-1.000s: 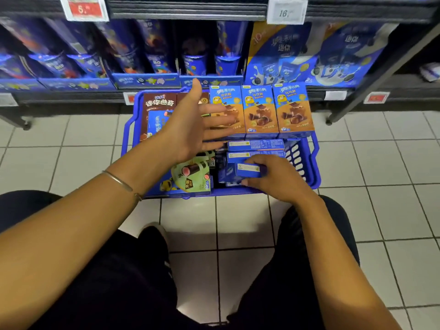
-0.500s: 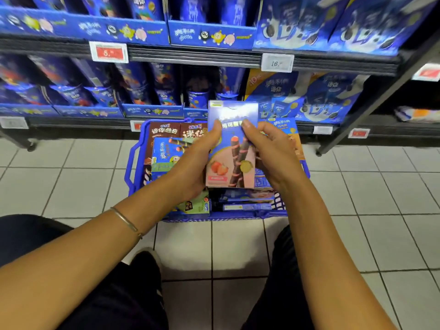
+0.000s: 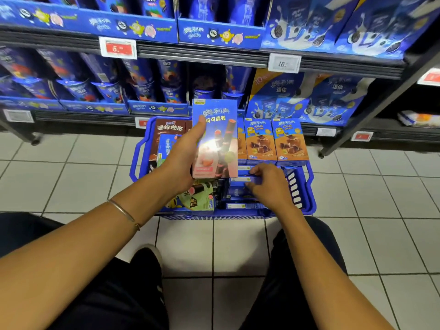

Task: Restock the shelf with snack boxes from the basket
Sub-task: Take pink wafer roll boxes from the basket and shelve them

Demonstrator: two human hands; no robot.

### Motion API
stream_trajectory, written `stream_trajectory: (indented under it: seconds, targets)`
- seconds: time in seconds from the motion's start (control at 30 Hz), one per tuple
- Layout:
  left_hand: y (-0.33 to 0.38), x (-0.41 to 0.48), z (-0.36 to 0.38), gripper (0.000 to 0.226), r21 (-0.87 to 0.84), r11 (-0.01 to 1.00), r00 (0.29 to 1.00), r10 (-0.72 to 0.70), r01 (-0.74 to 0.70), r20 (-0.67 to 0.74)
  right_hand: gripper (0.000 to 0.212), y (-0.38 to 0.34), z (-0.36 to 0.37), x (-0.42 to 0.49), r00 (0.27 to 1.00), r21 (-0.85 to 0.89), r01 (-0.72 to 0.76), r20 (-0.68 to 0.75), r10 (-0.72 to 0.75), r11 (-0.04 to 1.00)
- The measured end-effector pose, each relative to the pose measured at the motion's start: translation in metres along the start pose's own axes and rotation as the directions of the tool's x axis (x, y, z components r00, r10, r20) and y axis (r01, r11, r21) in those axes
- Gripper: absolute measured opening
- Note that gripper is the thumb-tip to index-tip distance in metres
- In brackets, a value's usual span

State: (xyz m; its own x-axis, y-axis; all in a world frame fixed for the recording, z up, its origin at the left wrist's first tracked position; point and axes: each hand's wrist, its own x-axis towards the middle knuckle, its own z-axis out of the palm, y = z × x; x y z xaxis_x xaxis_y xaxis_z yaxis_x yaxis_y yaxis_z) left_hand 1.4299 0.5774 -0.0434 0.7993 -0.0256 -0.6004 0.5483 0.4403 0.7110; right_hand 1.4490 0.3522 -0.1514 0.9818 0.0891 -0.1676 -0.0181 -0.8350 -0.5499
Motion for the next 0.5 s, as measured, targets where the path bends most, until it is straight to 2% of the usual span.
stream_trajectory:
  seconds: [0.17,0.33,0.4,0.47,0.5]
  targets:
    - [0.002,0.0,0.001,0.066,-0.057,0.998,1.0,-0.012,0.013,0.023,0.047,0.005,0.011,-0.004,0.998,-0.261,0.067,0.007,-0.068,0.963]
    - [0.003,0.003,0.001,0.061,-0.111,0.993,0.997,-0.043,0.05,0.062,0.041,0.007,0.01,-0.006,0.995,-0.321,0.101,0.009,-0.104,0.942]
    - [0.002,0.004,0.0,0.061,-0.097,0.995,0.997,-0.028,0.034,0.066,0.037,0.005,-0.003,-0.006,0.991,-0.207,0.118,0.087,-0.102,0.971]
    - [0.002,0.006,-0.002,0.06,-0.064,0.998,0.999,-0.004,0.006,0.044,0.028,0.002,-0.025,-0.007,0.985,0.104,0.08,0.142,-0.095,0.991]
    - [0.002,0.008,-0.004,0.058,-0.048,0.999,0.999,0.01,-0.008,0.031,0.025,-0.002,-0.037,-0.008,0.986,0.242,0.065,0.135,-0.1,0.968]
